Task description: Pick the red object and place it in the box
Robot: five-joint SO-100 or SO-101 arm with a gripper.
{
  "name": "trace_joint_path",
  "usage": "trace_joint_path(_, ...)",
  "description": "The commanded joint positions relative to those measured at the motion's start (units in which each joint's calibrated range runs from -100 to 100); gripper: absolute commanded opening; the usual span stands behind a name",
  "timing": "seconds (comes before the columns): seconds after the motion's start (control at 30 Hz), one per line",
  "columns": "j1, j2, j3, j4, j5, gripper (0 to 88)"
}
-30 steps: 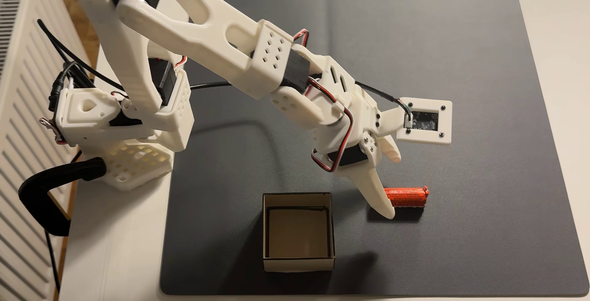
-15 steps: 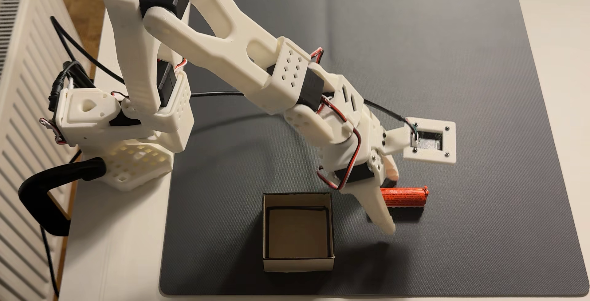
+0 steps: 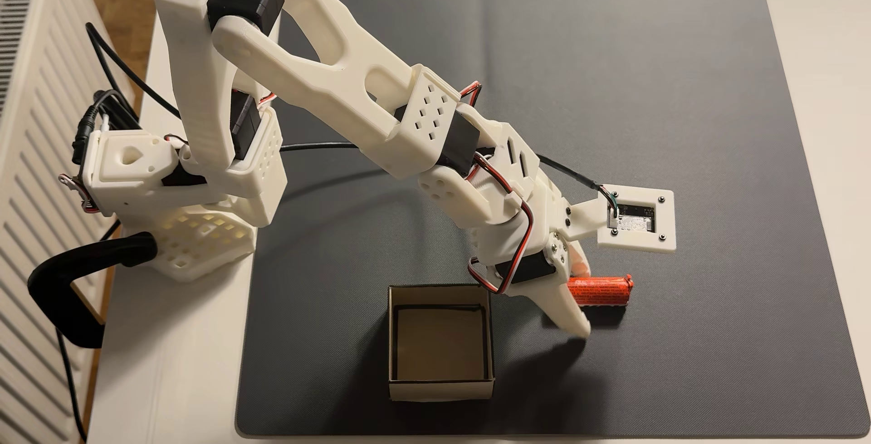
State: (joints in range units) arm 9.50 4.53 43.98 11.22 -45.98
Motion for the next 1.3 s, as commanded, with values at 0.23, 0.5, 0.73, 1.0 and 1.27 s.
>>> trace_joint_path(0.23, 0.45, 0.15, -1.48, -0.47, 0.03, 5.3)
trace_joint_path(0.5, 0.15, -2.32, -3.39, 1.28, -0.02, 2.6)
trace_joint_path(0.73, -1.86, -13.63, -6.93, 11.95, -0.12, 2.8)
trace_joint_path(1.0, -1.71, -29.53, -4.3, 24.18, 1.02, 2.8)
trace_joint_path(1.27, 2.9, -47.38, 9.4, 24.27, 5.56, 2.8)
